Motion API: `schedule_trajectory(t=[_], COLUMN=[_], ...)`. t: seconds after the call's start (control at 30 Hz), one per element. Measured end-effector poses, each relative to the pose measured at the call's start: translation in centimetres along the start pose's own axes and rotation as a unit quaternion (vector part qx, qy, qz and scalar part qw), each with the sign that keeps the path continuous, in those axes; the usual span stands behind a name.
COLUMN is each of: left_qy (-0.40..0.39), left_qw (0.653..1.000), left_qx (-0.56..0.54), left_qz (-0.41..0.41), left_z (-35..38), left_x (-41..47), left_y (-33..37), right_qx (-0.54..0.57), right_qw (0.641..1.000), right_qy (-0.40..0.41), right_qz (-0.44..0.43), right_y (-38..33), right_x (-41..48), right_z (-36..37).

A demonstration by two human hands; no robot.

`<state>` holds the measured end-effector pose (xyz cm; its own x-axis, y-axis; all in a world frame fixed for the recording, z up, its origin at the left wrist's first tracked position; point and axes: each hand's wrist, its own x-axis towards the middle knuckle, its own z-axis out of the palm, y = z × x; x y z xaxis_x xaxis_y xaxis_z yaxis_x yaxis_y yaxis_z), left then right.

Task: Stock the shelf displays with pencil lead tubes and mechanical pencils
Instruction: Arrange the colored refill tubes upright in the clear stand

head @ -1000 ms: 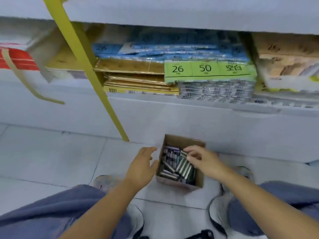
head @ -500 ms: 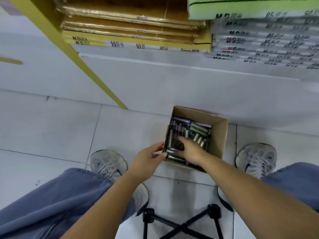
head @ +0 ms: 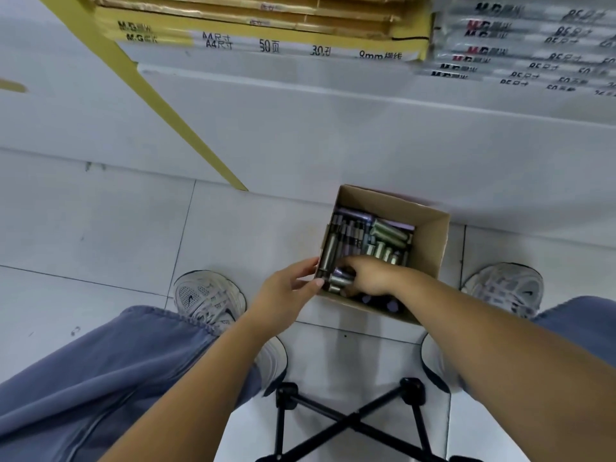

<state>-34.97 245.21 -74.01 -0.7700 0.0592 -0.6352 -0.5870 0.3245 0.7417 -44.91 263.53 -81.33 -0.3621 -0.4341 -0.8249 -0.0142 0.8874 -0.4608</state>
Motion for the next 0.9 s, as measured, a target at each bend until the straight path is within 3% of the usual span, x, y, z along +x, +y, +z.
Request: schedule_trajectory(t=[0.43, 0.9], left_qy=[0.008, 0.005], left_qw=[1.000, 1.000], left_qx=[0.012, 0.006], left_qz=[0.000, 0.005], left_z=[0.3, 0.3], left_x=[-0.1, 0.0], left_y=[-0.4, -0.6], right_qx=[0.032, -0.023], right_qw=[0.996, 0.999], right_qy=[0.073, -0.031], right_qz=[-0.030, 0.021], right_y=[1.0, 0.3], right_x=[-0.4, -0.5], right_z=[0.8, 0.2])
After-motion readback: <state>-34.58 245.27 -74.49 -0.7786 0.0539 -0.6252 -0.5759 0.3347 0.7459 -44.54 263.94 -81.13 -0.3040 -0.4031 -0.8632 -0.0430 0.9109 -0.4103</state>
